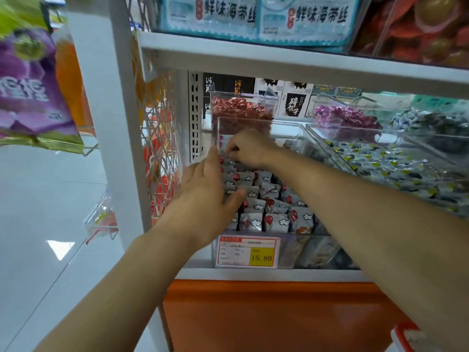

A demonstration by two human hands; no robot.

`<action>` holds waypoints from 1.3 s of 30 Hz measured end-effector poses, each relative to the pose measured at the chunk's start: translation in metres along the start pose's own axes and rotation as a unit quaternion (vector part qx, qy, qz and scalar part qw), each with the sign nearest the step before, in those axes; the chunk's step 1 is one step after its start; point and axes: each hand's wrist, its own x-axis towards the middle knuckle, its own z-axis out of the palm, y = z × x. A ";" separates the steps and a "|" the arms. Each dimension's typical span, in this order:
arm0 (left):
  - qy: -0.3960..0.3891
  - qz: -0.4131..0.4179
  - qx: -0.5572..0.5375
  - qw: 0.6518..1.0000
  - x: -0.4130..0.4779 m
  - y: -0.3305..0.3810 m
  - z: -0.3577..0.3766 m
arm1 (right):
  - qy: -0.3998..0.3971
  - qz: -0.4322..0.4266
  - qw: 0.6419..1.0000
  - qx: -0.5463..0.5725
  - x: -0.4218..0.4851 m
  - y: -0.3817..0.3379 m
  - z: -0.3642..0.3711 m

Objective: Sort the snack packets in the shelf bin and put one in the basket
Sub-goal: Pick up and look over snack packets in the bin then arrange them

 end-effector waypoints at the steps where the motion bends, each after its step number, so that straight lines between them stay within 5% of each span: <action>1: -0.002 -0.003 -0.007 1.000 0.000 0.000 0.000 | -0.010 0.005 1.000 0.002 0.003 0.001 -0.001; 6: -0.006 -0.002 -0.015 1.000 -0.002 0.000 0.002 | 0.070 0.045 0.993 0.084 0.020 0.005 -0.007; 14: 0.004 0.024 -0.017 1.000 -0.001 -0.001 0.003 | 0.050 0.078 0.995 -0.047 0.054 0.003 0.016; 19: 0.007 0.019 -0.033 0.999 -0.001 0.000 0.003 | 0.131 0.080 0.984 0.088 0.036 -0.004 -0.011; 25: 0.006 -0.002 -0.043 0.999 -0.004 0.003 -0.001 | 0.352 0.103 0.874 0.319 -0.056 -0.016 -0.041; 31: 0.165 0.028 0.009 0.986 -0.018 0.017 -0.015 | 0.289 0.166 0.814 0.475 -0.161 -0.014 -0.050; 39: 0.019 0.027 -0.239 0.970 -0.054 0.042 -0.009 | 0.236 0.182 0.700 0.649 -0.221 -0.016 -0.046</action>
